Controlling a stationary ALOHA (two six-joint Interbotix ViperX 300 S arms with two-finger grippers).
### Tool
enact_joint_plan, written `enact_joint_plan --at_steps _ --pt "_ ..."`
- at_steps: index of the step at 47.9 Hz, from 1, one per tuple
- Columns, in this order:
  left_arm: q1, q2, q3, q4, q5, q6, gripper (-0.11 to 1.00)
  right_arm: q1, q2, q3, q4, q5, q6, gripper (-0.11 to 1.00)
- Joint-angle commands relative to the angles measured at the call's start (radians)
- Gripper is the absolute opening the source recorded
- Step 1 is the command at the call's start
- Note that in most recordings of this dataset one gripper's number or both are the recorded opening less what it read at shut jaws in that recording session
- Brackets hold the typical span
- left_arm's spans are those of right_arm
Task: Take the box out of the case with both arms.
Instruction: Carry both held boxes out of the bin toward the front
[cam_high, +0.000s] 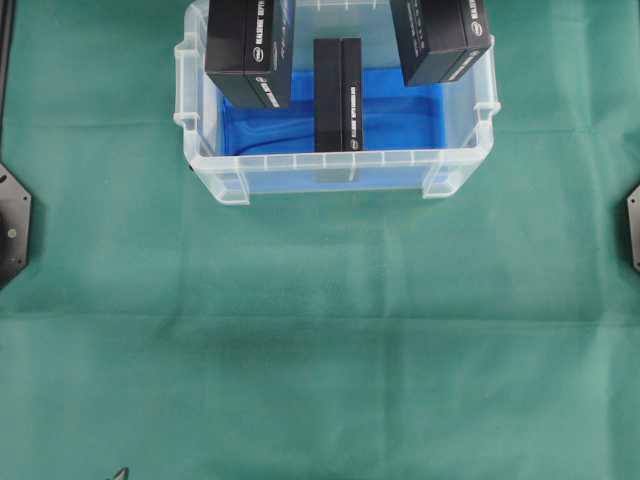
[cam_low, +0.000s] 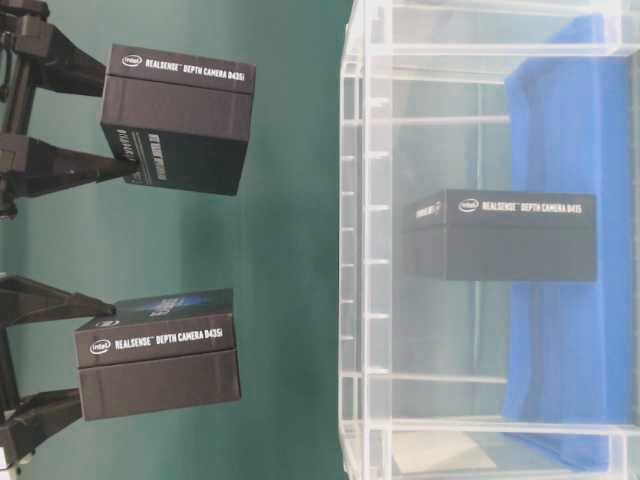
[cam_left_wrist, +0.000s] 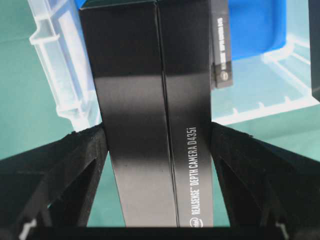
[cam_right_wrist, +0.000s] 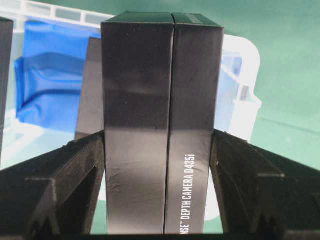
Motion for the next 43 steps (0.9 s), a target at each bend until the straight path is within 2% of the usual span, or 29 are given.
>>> enact_joint_plan --at_steps 1,17,27,43 --pt "0.003 -0.021 -0.026 0.003 -0.003 0.002 0.63 0.002 -0.038 -0.031 -0.005 0.000 0.000 0.65" --pt "0.002 -0.021 -0.026 0.005 -0.003 0.002 0.63 0.000 -0.038 -0.031 -0.003 0.000 0.002 0.65" --pt "0.000 -0.023 -0.026 0.003 -0.003 0.003 0.63 0.005 -0.038 -0.031 0.005 0.040 0.008 0.65" --pt "-0.072 -0.028 -0.023 -0.002 0.046 -0.038 0.63 0.077 -0.038 -0.031 0.014 0.063 0.057 0.65"
